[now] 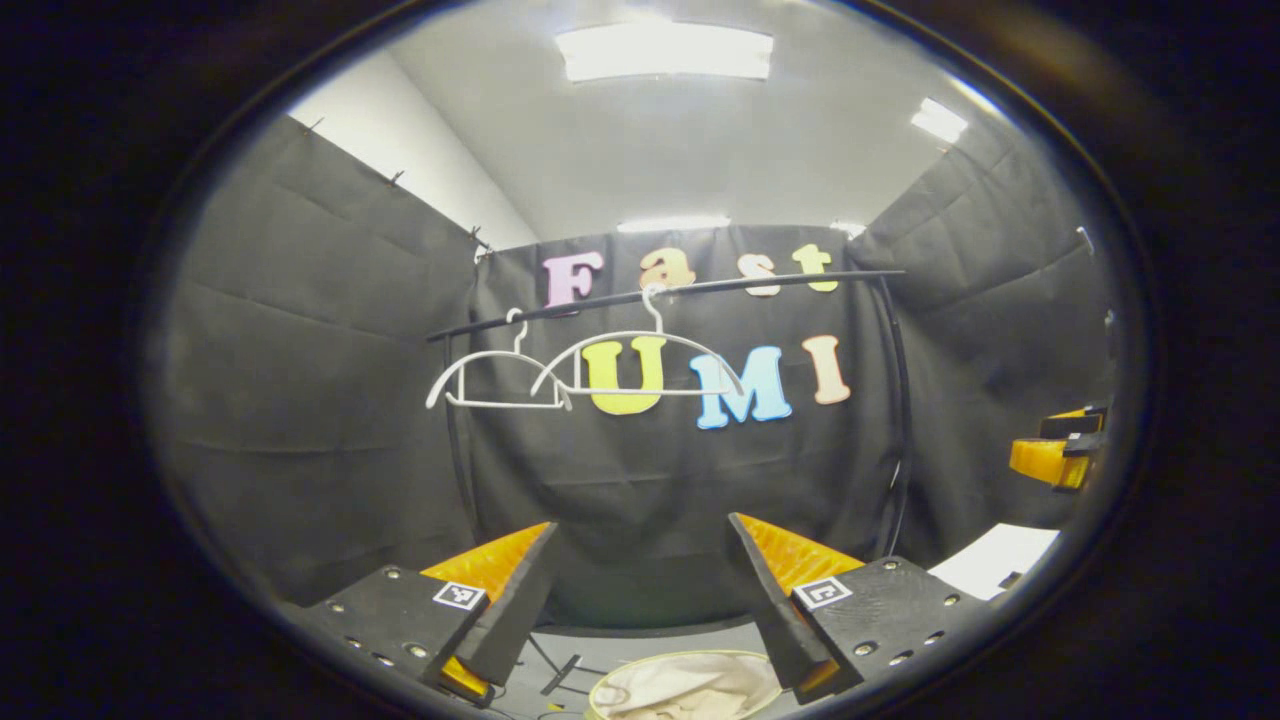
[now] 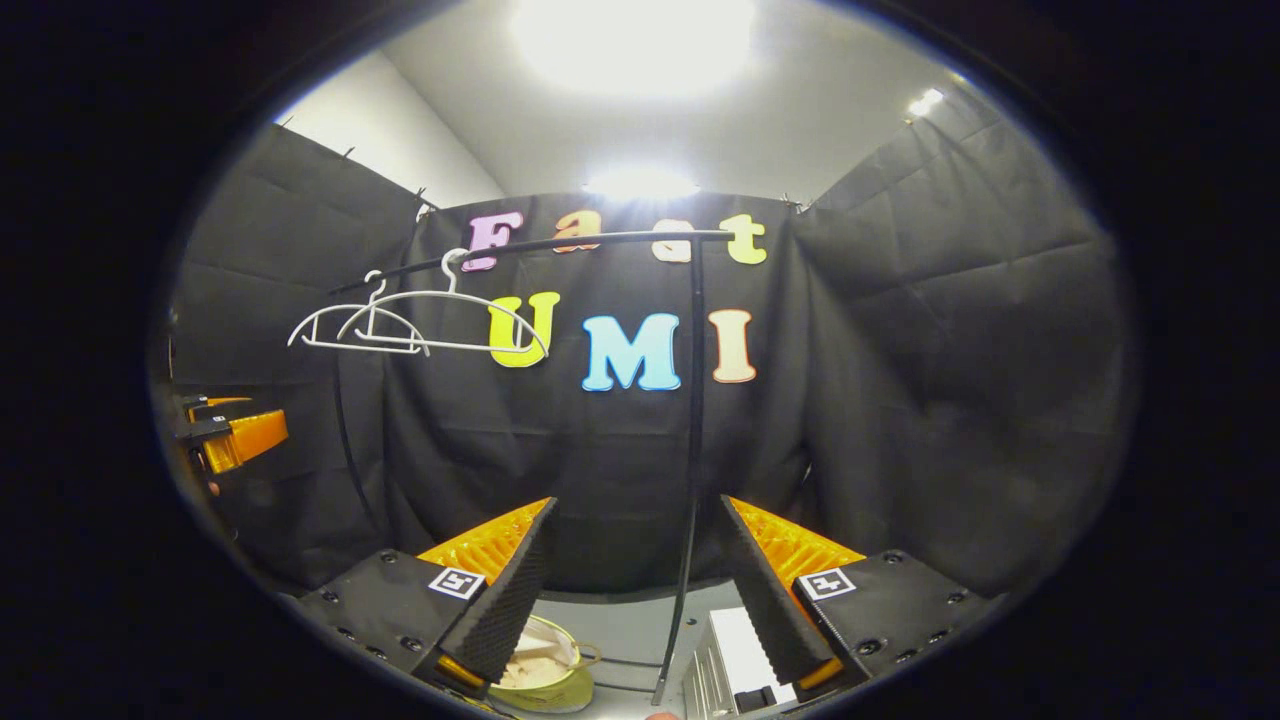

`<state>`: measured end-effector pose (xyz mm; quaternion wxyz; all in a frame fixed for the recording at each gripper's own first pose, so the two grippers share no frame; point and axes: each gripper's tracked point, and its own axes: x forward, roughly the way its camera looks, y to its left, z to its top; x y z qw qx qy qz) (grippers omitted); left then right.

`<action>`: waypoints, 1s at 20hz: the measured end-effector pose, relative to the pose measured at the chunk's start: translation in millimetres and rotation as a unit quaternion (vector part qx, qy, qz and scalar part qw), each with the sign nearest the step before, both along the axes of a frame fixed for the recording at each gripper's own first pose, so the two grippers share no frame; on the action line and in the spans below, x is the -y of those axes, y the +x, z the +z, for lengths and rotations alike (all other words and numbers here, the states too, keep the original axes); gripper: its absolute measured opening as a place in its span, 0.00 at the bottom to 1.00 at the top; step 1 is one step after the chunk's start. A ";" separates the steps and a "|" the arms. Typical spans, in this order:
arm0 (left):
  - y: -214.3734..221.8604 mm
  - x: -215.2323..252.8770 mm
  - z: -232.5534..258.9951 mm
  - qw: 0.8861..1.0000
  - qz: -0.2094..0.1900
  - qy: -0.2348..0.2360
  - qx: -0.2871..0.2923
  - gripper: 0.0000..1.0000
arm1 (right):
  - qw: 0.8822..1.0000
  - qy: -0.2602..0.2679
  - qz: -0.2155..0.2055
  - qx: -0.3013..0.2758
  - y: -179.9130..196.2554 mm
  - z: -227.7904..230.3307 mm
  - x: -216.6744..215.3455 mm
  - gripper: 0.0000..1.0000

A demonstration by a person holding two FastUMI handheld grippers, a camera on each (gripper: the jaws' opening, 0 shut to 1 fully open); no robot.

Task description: Grasp the clothes on the hanger with both hands and then place them into the laundry hamper below.

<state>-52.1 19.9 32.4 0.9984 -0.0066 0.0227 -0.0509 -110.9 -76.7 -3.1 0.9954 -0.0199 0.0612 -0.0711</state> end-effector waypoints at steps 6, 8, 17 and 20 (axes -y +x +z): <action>-0.6 8.0 2.5 1.000 -0.008 0.008 0.006 0.95 | 1.000 0.000 -0.017 0.025 -13.3 13.9 8.1 0.96; -2.6 7.2 4.0 1.000 -0.008 0.004 0.008 0.96 | 0.999 -0.005 -0.021 0.030 -13.3 17.3 11.1 0.96; 1.1 1.9 11.0 1.000 -0.003 0.005 0.015 0.96 | 0.998 -0.005 -0.029 0.049 -4.9 31.1 15.1 0.96; 8.3 0.3 10.6 1.000 0.000 0.006 0.016 0.96 | 0.998 -0.009 -0.025 0.050 0.8 31.8 13.2 0.96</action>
